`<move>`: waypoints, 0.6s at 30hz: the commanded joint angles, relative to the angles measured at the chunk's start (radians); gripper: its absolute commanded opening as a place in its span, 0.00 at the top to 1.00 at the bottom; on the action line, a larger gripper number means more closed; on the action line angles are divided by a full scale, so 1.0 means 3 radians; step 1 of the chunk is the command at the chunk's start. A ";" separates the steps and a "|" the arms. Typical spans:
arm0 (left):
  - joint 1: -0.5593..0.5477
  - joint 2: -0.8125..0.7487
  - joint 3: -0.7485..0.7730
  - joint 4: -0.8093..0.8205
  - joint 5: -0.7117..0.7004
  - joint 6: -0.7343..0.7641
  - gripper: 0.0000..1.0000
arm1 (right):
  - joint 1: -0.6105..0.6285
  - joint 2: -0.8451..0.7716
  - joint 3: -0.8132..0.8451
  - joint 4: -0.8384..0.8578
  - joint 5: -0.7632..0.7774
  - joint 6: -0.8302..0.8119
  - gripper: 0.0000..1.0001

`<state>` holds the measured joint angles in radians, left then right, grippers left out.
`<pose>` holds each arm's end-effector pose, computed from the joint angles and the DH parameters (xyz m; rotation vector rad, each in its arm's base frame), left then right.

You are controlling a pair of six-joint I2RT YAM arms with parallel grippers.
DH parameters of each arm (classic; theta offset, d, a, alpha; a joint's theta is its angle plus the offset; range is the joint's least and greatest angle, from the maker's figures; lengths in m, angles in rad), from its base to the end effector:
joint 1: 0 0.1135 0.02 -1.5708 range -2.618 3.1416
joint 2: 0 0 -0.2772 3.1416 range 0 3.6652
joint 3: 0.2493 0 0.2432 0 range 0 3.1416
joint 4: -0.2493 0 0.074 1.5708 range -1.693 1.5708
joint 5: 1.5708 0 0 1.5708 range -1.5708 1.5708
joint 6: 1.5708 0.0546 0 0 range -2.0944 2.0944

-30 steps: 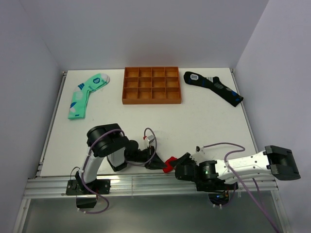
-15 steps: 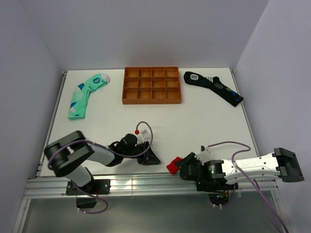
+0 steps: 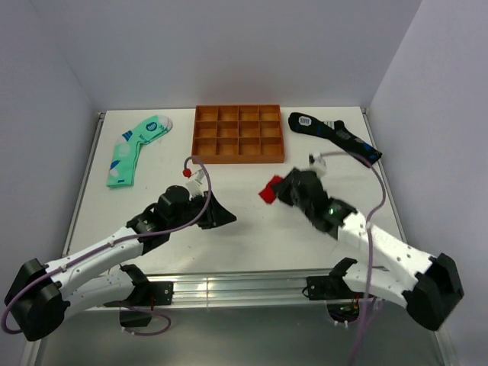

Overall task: Roll the socks
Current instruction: Pick up the sock at the center of the board, then place the sock in the storage box.

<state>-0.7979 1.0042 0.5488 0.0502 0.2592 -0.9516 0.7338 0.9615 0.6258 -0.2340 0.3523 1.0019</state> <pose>0.1476 -0.1714 0.2476 0.0199 2.2426 -1.3170 0.1679 0.1261 0.2523 0.4976 2.1147 0.6536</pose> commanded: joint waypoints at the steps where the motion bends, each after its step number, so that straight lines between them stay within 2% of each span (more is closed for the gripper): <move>1: 0.0057 -0.0136 0.0114 -0.0392 -0.0010 0.0262 0.72 | -0.0762 0.0475 0.0723 0.0677 -0.1293 -0.1258 1.00; 3: 0.0082 -0.0187 0.0144 -0.0438 0.0036 0.0329 0.72 | -0.1165 0.0898 0.0991 0.0820 -0.1633 -0.1396 1.00; 5: 0.0103 -0.0243 0.0196 -0.0469 0.0066 0.0380 0.72 | -0.1356 0.1343 0.1384 0.0928 -0.2007 -0.1402 1.00; 7: 0.0113 -0.0279 0.0221 -0.0489 0.0072 0.0400 0.73 | -0.1515 0.1631 0.1858 0.0811 -0.1922 -0.1422 1.00; 10: 0.0149 -0.0331 0.0262 -0.0535 0.0102 0.0467 0.73 | -0.1622 0.2081 0.2238 0.0826 -0.1921 -0.1305 1.00; 18: 0.0205 -0.0433 0.0237 -0.0571 0.0215 0.0549 0.73 | -0.1679 0.3032 0.2868 0.0995 -0.1967 -0.0998 1.00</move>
<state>-0.7441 0.8997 0.5953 -0.1226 0.2916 -0.8238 0.2363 1.8240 1.4170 0.0151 -0.2104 0.6647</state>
